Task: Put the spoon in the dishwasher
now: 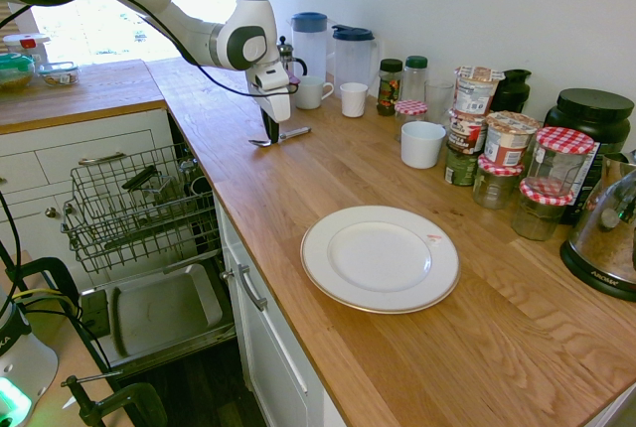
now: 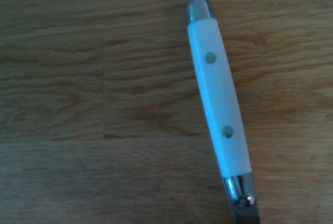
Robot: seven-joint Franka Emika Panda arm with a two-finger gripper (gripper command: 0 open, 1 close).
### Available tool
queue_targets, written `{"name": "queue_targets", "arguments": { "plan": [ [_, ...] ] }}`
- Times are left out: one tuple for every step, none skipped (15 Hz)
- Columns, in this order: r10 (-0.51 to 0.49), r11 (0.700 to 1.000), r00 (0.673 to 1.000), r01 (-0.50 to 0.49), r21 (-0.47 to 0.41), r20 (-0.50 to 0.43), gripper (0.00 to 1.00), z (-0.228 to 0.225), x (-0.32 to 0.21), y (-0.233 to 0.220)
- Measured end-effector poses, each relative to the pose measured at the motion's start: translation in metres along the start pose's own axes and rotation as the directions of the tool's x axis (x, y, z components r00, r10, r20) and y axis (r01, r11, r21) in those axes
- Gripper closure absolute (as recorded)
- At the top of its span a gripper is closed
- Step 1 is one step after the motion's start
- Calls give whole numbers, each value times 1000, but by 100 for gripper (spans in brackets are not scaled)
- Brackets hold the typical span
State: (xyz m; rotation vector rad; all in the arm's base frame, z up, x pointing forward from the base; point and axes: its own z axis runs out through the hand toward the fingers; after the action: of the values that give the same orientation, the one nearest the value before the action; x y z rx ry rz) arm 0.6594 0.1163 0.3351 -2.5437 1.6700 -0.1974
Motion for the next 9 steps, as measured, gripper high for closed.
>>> {"name": "queue_targets", "arguments": {
  "plan": [
    [2,1000,1000,-2,0,0,100,0,1,0],
    [7,1000,1000,-7,3,0,100,0,1,0],
    [16,1000,1000,-16,8,1,100,0,1,-1],
    [31,999,1000,-31,14,0,100,-1,2,-1],
    [54,998,999,-54,20,-1,100,-1,2,-2],
    [75,997,997,-75,28,-3,100,-2,2,-3],
    [89,995,996,-89,37,-3,100,-4,-1,-5],
    [98,994,995,-98,46,-3,100,-8,-4,-7],
    [103,993,995,-103,58,-3,100,-16,-9,-10]
  ]
}}
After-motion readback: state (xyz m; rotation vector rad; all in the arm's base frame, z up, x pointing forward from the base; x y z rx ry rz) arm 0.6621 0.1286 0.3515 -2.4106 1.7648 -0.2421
